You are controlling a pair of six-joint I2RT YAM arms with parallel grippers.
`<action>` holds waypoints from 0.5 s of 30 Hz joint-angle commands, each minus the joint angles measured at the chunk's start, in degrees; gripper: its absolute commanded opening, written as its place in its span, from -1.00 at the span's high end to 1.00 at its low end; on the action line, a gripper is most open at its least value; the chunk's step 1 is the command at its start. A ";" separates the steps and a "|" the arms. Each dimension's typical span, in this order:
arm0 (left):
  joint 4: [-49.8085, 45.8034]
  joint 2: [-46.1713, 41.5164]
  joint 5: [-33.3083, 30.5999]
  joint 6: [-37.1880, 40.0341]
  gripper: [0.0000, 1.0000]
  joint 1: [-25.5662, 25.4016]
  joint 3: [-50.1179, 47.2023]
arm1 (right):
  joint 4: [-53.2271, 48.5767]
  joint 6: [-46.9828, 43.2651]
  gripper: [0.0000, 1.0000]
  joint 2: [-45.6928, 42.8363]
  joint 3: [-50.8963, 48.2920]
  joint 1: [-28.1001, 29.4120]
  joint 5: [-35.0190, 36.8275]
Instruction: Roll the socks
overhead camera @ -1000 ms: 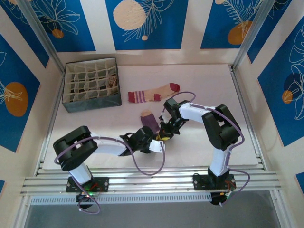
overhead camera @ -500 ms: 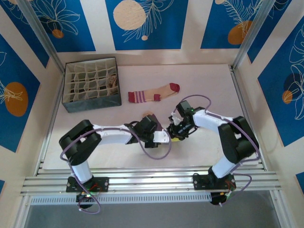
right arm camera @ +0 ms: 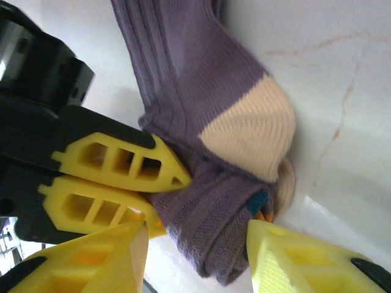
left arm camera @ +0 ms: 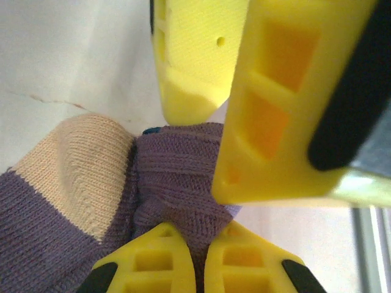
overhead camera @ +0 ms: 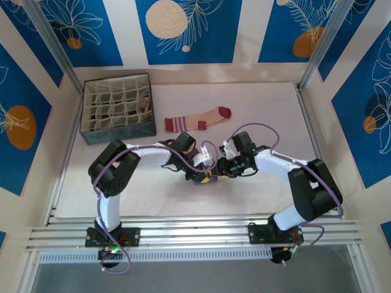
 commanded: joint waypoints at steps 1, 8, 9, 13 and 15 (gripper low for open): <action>-8.60 4.14 3.75 -4.57 1.00 0.89 -0.89 | 3.40 0.02 0.08 2.48 0.75 -0.21 -2.64; -1.60 5.32 6.35 -13.20 1.00 3.70 -3.60 | 4.22 -1.12 0.11 7.83 1.61 1.64 -3.84; -0.74 5.44 6.84 -14.16 0.99 4.15 -4.05 | 4.61 -1.14 0.20 8.25 1.33 1.87 -3.99; 0.63 5.76 7.16 -15.49 0.93 5.11 -4.74 | 5.87 -1.11 0.69 9.27 0.77 2.57 -4.32; 1.44 5.45 6.59 -15.69 0.89 5.20 -5.12 | 5.79 -0.83 0.90 9.58 0.72 2.79 -4.46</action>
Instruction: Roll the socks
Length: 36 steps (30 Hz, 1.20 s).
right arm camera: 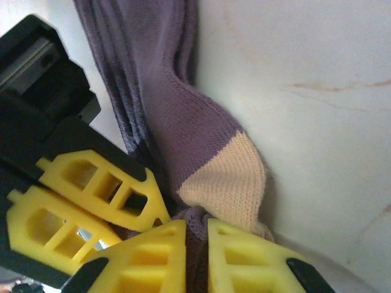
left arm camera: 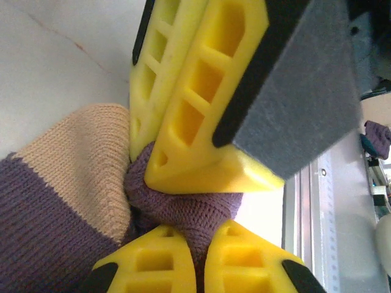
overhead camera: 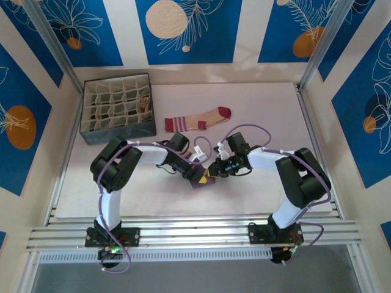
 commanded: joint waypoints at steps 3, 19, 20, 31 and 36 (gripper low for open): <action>-2.36 2.68 -6.36 -1.24 0.89 0.77 -2.03 | -3.41 -0.19 0.99 1.18 0.24 0.99 -1.27; -8.73 1.99 -7.20 10.84 1.00 -3.08 7.33 | -8.40 9.43 0.62 -21.93 -15.21 1.12 5.83; -9.18 2.07 -7.09 11.19 1.00 -3.08 7.54 | -9.22 9.56 0.46 -23.82 -15.48 0.94 6.98; -8.92 1.10 -6.58 10.10 1.00 -3.10 4.38 | -5.08 7.89 0.04 -34.33 -17.14 -1.48 6.70; -8.32 1.65 -5.70 9.12 1.00 -3.10 4.22 | -0.95 6.32 0.03 -28.44 -15.62 -0.37 4.88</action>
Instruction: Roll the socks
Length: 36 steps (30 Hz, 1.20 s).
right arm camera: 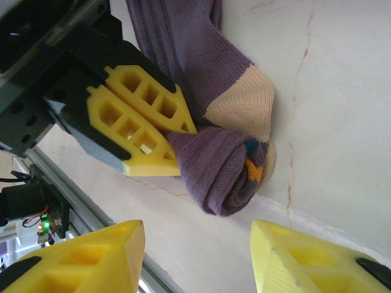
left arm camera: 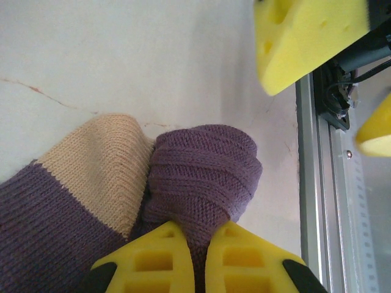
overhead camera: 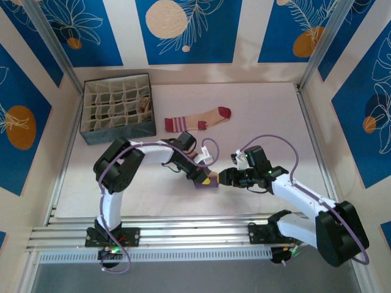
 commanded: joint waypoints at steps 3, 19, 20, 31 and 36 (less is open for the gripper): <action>-1.33 1.15 -0.71 -0.62 1.00 0.39 -1.44 | 4.21 -1.92 0.03 6.06 1.37 1.86 -1.73; 2.74 -4.66 -4.35 -0.72 0.66 0.35 -4.66 | 2.26 -3.76 1.00 18.56 7.30 6.47 0.21; 4.23 -6.22 -5.25 -1.39 0.58 0.50 -5.59 | 1.27 -3.51 1.00 18.55 7.24 6.47 0.93; 21.31 -20.25 -11.07 -14.81 0.31 3.22 -15.37 | -4.67 -4.01 1.00 19.23 8.32 7.79 6.19; 19.45 -17.62 -16.80 -19.01 0.39 5.57 -16.71 | -6.12 -5.26 1.00 19.83 9.59 9.20 6.50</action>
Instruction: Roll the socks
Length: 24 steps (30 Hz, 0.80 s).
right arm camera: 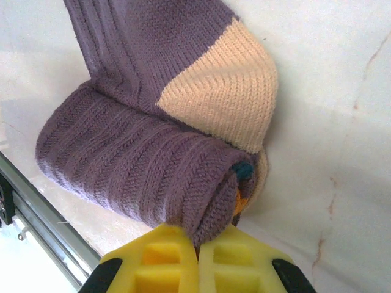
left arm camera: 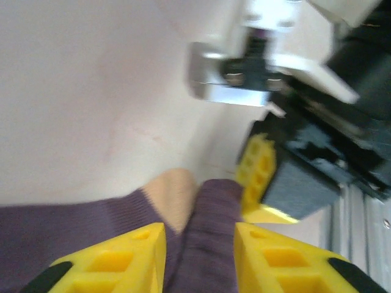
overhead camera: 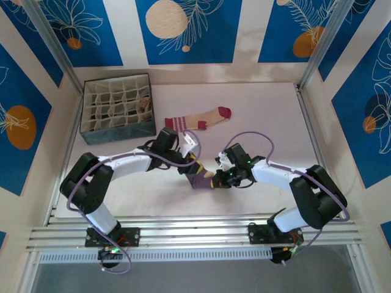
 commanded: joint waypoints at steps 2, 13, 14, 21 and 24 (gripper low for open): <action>-0.47 4.88 -4.40 -4.15 0.44 1.77 -0.60 | -4.84 -2.07 1.00 1.14 1.26 1.39 1.67; -5.22 20.05 -2.82 0.64 0.51 2.35 10.60 | -13.33 -6.15 1.00 2.50 5.76 2.30 -7.48; -5.80 20.85 -2.48 1.16 0.51 2.38 11.81 | -14.50 -6.42 1.00 3.13 6.59 2.06 -8.33; -5.79 22.18 2.67 7.17 0.54 2.18 15.03 | -20.31 -6.17 1.00 8.44 11.50 -1.55 -11.63; -4.88 18.18 5.36 12.16 0.50 2.17 13.34 | -22.26 -6.07 1.00 11.11 13.73 -3.30 -12.26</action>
